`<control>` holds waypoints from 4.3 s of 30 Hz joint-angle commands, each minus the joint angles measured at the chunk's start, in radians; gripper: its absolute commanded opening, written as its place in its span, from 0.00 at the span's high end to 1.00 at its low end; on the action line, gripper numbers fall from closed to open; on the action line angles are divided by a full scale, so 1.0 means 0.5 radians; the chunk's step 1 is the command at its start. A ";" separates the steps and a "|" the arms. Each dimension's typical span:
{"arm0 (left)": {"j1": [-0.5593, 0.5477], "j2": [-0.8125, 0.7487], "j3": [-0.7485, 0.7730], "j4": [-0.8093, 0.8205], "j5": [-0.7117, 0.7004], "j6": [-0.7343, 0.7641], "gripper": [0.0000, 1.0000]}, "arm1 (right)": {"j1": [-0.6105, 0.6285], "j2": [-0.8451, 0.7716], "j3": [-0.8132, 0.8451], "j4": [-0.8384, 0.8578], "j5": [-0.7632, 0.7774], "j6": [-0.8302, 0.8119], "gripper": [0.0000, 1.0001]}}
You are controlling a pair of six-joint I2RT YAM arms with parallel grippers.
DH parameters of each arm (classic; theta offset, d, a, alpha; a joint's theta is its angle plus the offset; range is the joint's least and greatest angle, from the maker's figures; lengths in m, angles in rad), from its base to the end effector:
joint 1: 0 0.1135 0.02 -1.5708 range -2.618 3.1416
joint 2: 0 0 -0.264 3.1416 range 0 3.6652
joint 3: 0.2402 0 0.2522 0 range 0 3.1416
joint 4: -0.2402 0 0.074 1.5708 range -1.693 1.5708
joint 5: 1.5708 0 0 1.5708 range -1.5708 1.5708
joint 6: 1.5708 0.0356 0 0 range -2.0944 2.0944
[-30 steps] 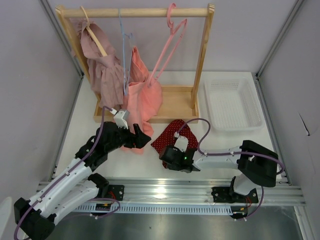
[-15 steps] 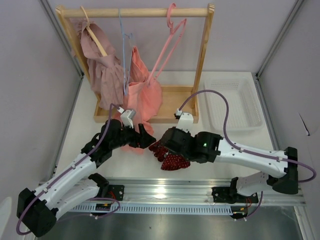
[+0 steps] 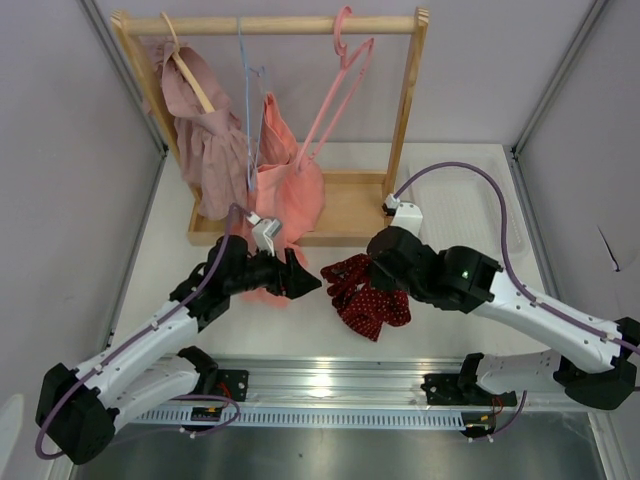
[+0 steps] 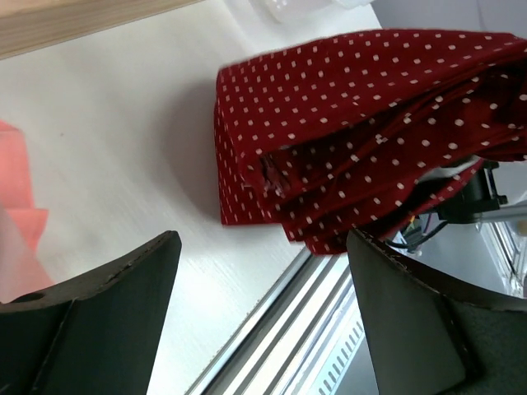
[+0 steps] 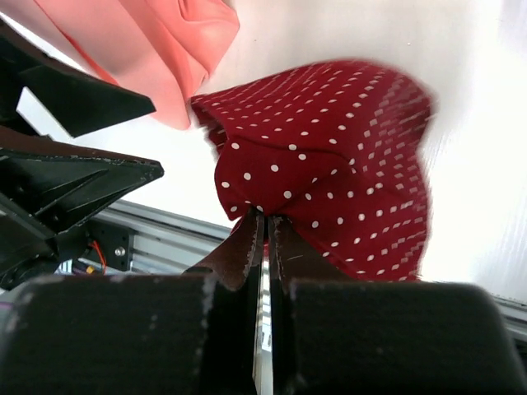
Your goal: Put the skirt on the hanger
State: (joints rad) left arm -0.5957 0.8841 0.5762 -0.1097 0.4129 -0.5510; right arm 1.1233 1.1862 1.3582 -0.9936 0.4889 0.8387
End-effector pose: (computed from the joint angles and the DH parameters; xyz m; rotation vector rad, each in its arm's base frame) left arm 0.1589 -0.1250 0.2574 0.3361 2.1132 -1.1210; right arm 0.1119 0.1946 0.3821 -0.1029 2.3095 0.4326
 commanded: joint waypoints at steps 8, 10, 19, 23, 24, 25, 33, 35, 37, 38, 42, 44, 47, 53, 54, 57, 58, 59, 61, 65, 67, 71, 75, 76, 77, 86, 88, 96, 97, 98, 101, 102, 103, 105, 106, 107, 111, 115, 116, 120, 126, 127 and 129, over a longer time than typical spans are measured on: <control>-0.085 0.232 0.062 0.474 0.030 -0.058 0.12 | -0.022 -0.044 -0.038 0.189 -0.211 -0.125 1.00; -0.103 0.278 0.102 0.553 0.051 -0.039 0.13 | -0.022 -0.044 -0.041 0.189 -0.223 -0.134 1.00; -0.149 0.143 0.286 0.673 0.027 0.191 0.12 | -0.016 -0.056 -0.121 0.229 -0.333 -0.116 1.00; -0.152 0.116 0.314 0.759 0.183 0.271 0.15 | -0.007 -0.071 -0.161 0.263 -0.358 -0.097 1.00; -0.155 0.125 0.332 0.774 0.323 0.316 0.17 | -0.004 -0.074 -0.164 0.263 -0.355 -0.094 1.00; -0.162 0.149 0.342 0.772 0.361 0.341 0.18 | -0.007 -0.074 -0.167 0.263 -0.355 -0.094 1.00; -0.278 0.330 0.477 0.582 0.469 0.550 0.31 | -0.010 -0.062 -0.167 0.272 -0.361 -0.100 1.00; -0.287 0.376 0.489 0.554 0.460 0.562 0.32 | -0.010 -0.053 -0.170 0.278 -0.364 -0.100 1.00; -0.287 0.395 0.495 0.538 0.453 0.565 0.32 | -0.010 -0.056 -0.176 0.284 -0.370 -0.106 1.00; -0.287 0.410 0.507 0.532 0.456 0.571 0.32 | -0.010 -0.056 -0.179 0.287 -0.373 -0.110 1.00; -0.294 0.484 0.550 0.477 0.444 0.599 0.34 | -0.013 -0.062 -0.191 0.297 -0.386 -0.110 1.00; -0.306 0.502 0.550 0.502 0.453 0.590 0.34 | -0.013 -0.068 -0.198 0.297 -0.386 -0.113 1.00; -0.330 0.557 0.556 0.544 0.499 0.562 0.35 | -0.022 -0.078 -0.213 0.297 -0.389 -0.116 1.00; -0.373 0.631 0.575 0.603 0.561 0.526 0.51 | -0.062 -0.142 -0.262 0.303 -0.404 -0.119 1.00; -0.379 0.634 0.572 0.621 0.570 0.516 0.54 | -0.065 -0.148 -0.280 0.303 -0.410 -0.119 1.00; -0.386 0.649 0.578 0.655 0.588 0.479 0.77 | -0.081 -0.167 -0.305 0.312 -0.422 -0.122 1.00; -0.386 0.652 0.581 0.664 0.598 0.467 0.90 | -0.084 -0.170 -0.311 0.315 -0.419 -0.122 1.00; -0.392 0.649 0.587 0.658 0.525 0.449 1.00 | -0.087 -0.176 -0.317 0.312 -0.419 -0.122 1.00; -0.389 0.607 0.581 0.615 0.265 0.378 1.00 | -0.090 -0.176 -0.348 0.309 -0.413 -0.110 1.00; -0.386 0.542 0.624 0.392 -0.250 0.170 1.00 | -0.087 -0.197 -0.428 0.321 -0.401 -0.070 1.00; -0.386 0.524 0.664 0.138 -0.481 0.099 1.00 | -0.084 -0.225 -0.474 0.327 -0.395 -0.051 1.00; -0.285 0.447 0.676 -0.099 -0.813 -0.002 1.00 | -0.087 -0.323 -0.544 0.288 -0.367 -0.005 1.00; -0.088 0.364 0.633 -0.188 -0.811 -0.033 1.00 | -0.096 -0.424 -0.593 0.211 -0.340 0.022 1.00; -0.027 0.355 0.630 -0.210 -0.804 -0.030 1.00 | -0.108 -0.464 -0.603 0.199 -0.330 0.028 1.00; 0.001 0.331 0.627 -0.228 -0.801 -0.018 1.00 | -0.114 -0.479 -0.615 0.180 -0.318 0.031 1.00; 0.243 0.061 0.645 -0.409 -0.749 0.022 1.00 | -0.576 -0.590 -0.266 -0.108 -0.250 -0.216 1.00; 0.338 0.042 0.694 -0.495 -0.706 0.071 1.00 | -0.730 -0.587 -0.137 -0.121 -0.315 -0.360 1.00; 0.427 0.008 0.731 -0.542 -0.507 0.102 1.00 | -1.087 -0.529 0.084 -0.075 -0.594 -0.564 1.00; 0.427 0.002 0.731 -0.542 -0.483 0.102 1.00 | -1.090 -0.522 0.118 -0.075 -0.591 -0.567 1.00; 0.427 -0.010 0.731 -0.551 -0.446 0.102 1.00 | -1.093 -0.516 0.133 -0.081 -0.594 -0.576 1.00; 0.427 -0.099 0.725 -0.560 -0.345 0.154 1.00 | -1.093 -0.525 0.189 -0.071 -0.631 -0.582 1.00; 0.427 -0.123 0.728 -0.569 -0.244 0.181 1.00 | -1.096 -0.538 0.198 -0.078 -0.640 -0.588 1.00; 0.427 -0.175 0.728 -0.590 -0.219 0.197 1.00 | -1.096 -0.547 0.219 -0.084 -0.665 -0.597 1.00; 0.427 -0.237 0.737 -0.685 -0.194 0.215 1.00 | -1.096 -0.580 0.238 -0.093 -0.671 -0.613 1.00; 0.427 -0.252 0.747 -0.728 -0.194 0.225 1.00 | -1.096 -0.584 0.259 -0.117 -0.662 -0.619 1.00; 0.427 -0.253 0.759 -0.777 -0.194 0.228 1.00 | -1.096 -0.581 0.275 -0.136 -0.607 -0.625 1.00; 0.427 -0.176 0.716 -0.901 -0.096 0.179 1.00 | -1.117 -0.474 0.278 -0.161 -0.603 -0.677 1.00; 0.424 -0.188 0.655 -0.815 -0.007 0.065 1.00 | -1.200 -0.265 0.024 0.066 -0.723 -0.741 1.00; 0.421 -0.191 0.652 -0.805 0.005 0.056 1.00 | -1.209 -0.183 -0.034 0.124 -0.744 -0.742 1.00; 0.330 -0.124 0.489 -0.680 0.061 -0.011 1.00 | -1.179 0.057 -0.289 0.345 -0.693 -0.717 0.89; 0.228 -0.026 0.084 -0.345 -0.034 -0.183 1.00 | -0.613 0.388 -0.155 0.278 -0.119 -0.528 0.39; 0.213 -0.029 0.051 -0.336 -0.062 -0.193 1.00 | -0.511 0.413 -0.130 0.296 -0.085 -0.493 0.38; 0.207 -0.026 0.004 -0.305 -0.126 -0.211 1.00 | -0.315 0.496 -0.106 0.336 -0.039 -0.362 0.40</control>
State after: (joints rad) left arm -0.4801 0.8875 0.5915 -0.3721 0.3859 -0.6037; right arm 0.8459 1.4242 1.2278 -0.8757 0.3550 0.5621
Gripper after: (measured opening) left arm 0.022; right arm 0.607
